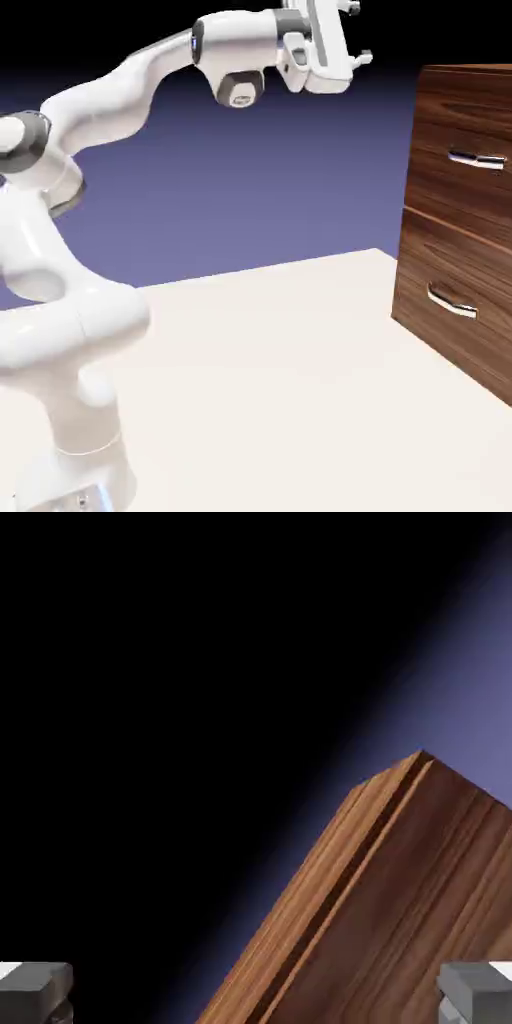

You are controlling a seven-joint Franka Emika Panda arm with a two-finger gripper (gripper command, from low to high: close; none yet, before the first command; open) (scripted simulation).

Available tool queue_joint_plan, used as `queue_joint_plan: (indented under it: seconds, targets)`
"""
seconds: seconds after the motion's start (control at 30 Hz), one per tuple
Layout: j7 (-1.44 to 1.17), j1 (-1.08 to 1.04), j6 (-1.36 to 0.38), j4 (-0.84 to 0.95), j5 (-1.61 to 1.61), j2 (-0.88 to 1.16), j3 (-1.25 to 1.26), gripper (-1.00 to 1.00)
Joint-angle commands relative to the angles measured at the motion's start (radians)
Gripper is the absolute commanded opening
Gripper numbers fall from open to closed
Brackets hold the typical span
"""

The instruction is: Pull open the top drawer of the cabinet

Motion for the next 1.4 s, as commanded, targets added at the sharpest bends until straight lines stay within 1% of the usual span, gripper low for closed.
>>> queue_joint_plan:
  seconds: [0.0,0.6,0.67,0.93,0.97,1.0,1.37]
  targets:
    - [0.005,-0.034,-0.004,0.023,0.044,-0.011,0.025,0.00]
    - [0.099,-0.644,-0.084,0.429,0.826,-0.217,0.483,0.00]
    - [0.099,-0.645,-0.084,0.429,0.827,-0.217,0.483,0.00]
    - [0.250,-0.847,-0.006,0.712,0.731,-0.257,0.538,0.00]
    - [0.250,-0.847,-0.006,0.712,0.731,-0.257,0.538,-1.00]
    - [0.250,-0.847,-0.006,0.712,0.731,-0.257,0.538,-1.00]
    - [0.092,-0.564,-0.127,0.313,0.845,-0.235,0.437,-1.00]
